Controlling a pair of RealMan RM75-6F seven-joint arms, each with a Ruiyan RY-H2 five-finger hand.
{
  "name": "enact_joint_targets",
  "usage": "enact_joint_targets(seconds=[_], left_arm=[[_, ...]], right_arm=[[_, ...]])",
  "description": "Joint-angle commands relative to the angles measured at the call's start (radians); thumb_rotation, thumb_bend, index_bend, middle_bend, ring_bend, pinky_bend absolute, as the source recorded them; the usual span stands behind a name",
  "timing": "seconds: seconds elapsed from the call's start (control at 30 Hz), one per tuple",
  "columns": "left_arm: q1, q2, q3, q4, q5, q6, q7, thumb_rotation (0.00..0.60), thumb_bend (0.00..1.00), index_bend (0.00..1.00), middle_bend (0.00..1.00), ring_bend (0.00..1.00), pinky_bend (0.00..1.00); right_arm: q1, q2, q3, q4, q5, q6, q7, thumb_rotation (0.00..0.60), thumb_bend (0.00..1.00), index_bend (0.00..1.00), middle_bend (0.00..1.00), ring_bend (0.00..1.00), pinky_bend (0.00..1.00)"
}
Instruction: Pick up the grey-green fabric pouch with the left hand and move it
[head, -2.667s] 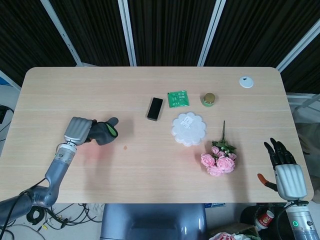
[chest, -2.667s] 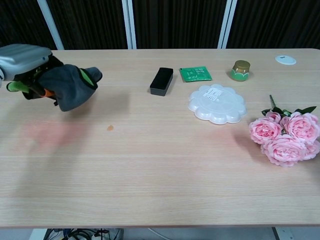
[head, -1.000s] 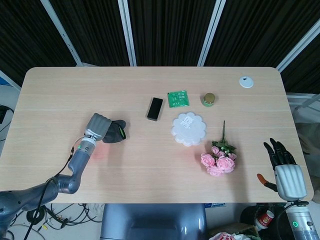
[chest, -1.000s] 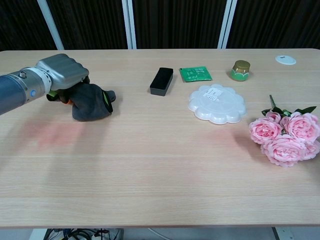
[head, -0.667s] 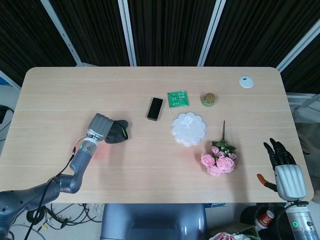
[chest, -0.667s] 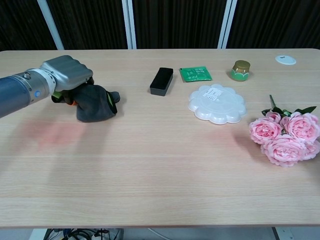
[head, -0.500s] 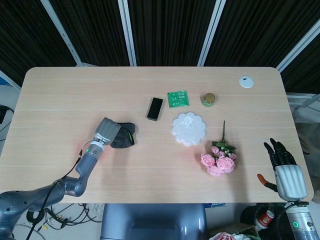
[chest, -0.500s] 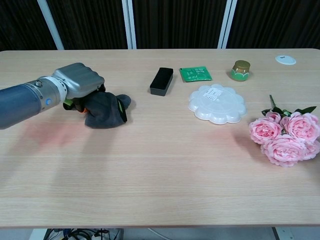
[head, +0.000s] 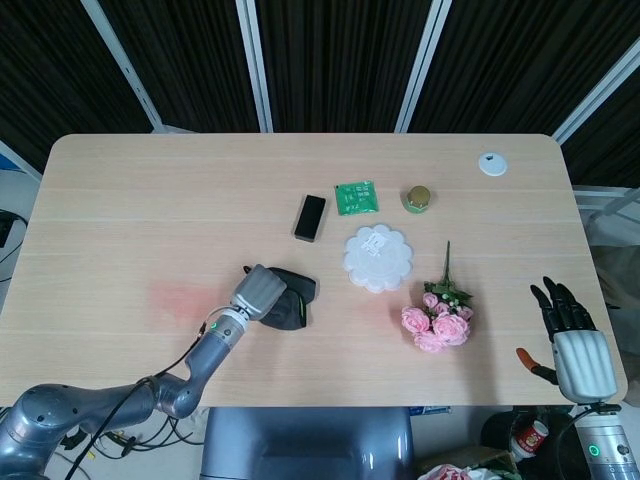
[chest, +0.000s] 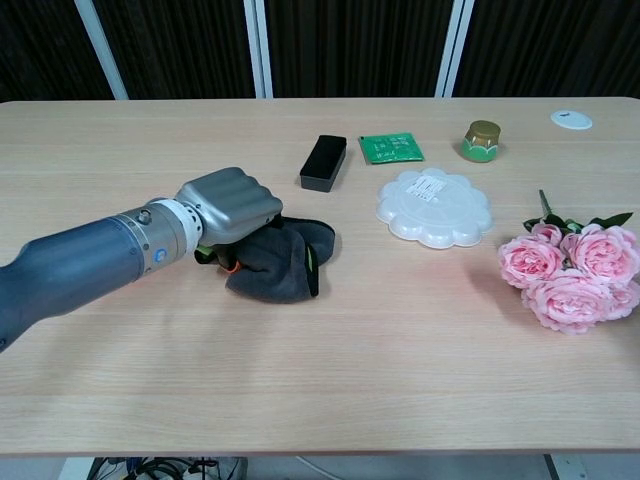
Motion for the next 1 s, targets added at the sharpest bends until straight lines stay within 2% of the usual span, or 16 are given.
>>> enact_joint_targets(seconds=[0.03,0.33,0.7,0.9,1.0], left_arm=[[0.000,-0.004,0.004,0.008,-0.003,0.005,0.013,0.600,0.56,0.71,0.87,0.77,0.81],[0.016,0.037,-0.014,0.080,-0.068,-0.001,0.035,0.600,0.56,0.71,0.87,0.77,0.81],[0.070,0.172,-0.011,0.153,-0.101,-0.006,-0.006,0.600,0.56,0.70,0.86,0.76,0.81],[0.109,0.255,-0.035,0.135,-0.119,0.018,-0.070,0.600,0.45,0.59,0.71,0.64,0.72],[0.131,0.294,-0.044,0.116,-0.115,0.049,-0.101,0.600,0.36,0.45,0.58,0.52,0.56]], right_arm=[[-0.002,0.001,0.000,0.000,-0.001,0.003,0.003,0.600,0.10,0.00,0.00,0.00,0.19],[-0.001,0.000,-0.002,0.001,-0.005,0.002,0.007,0.600,0.10,0.00,0.00,0.00,0.19],[-0.001,-0.001,-0.001,-0.002,-0.003,0.000,0.007,0.600,0.10,0.00,0.00,0.00,0.19],[-0.001,-0.001,-0.002,-0.002,-0.006,0.003,0.008,0.600,0.10,0.00,0.00,0.00,0.19],[-0.001,-0.001,-0.002,-0.002,-0.008,0.003,0.009,0.600,0.10,0.00,0.00,0.00,0.19]])
